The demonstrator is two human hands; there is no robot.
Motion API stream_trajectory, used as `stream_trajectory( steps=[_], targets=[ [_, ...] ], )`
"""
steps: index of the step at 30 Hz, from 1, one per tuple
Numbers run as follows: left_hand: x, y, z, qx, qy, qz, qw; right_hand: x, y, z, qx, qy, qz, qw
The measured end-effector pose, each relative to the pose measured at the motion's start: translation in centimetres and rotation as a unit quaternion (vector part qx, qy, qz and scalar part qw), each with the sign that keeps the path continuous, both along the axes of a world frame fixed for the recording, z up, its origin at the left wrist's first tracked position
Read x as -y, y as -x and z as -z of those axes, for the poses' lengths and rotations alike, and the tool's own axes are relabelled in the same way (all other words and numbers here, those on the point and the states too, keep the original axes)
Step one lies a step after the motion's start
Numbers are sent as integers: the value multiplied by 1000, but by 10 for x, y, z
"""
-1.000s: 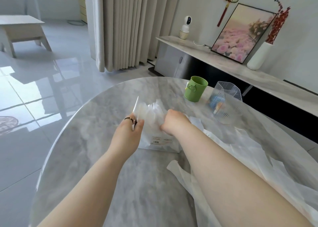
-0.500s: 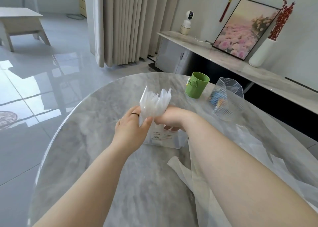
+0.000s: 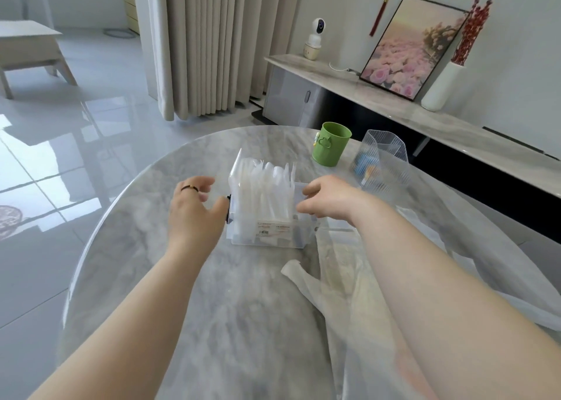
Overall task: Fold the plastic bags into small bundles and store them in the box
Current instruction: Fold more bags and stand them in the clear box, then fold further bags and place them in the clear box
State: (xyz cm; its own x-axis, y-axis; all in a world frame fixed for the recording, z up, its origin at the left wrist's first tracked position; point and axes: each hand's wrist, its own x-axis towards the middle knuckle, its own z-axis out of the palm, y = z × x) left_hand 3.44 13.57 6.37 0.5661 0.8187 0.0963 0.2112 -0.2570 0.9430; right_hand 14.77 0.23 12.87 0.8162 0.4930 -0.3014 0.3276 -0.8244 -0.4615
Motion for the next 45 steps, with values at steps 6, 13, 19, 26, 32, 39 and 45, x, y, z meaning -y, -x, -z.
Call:
stream_trajectory(
  steps=[6, 13, 19, 26, 32, 39, 45],
  targets=[
    [29, 24, -30, -28, -43, 39, 998, 73, 34, -9, 77, -45, 53, 995],
    [99, 82, -22, -123, -105, 242, 957, 195, 103, 21, 62, 46, 15, 997],
    [135, 110, 2, -192, -131, 372, 898, 245, 173, 65, 71, 104, -134, 983],
    [149, 106, 21, -200, -188, 401, 874, 241, 173, 96, 167, 88, -138, 972],
    [176, 105, 27, -201, -332, 486, 783, 232, 171, 123, 288, 53, -120, 949],
    [182, 101, 29, -176, -454, 496, 719, 232, 168, 129, 290, 2, -100, 952],
    [178, 93, 43, -159, -459, 488, 725, 236, 168, 123, 302, -23, -127, 945]
  ],
)
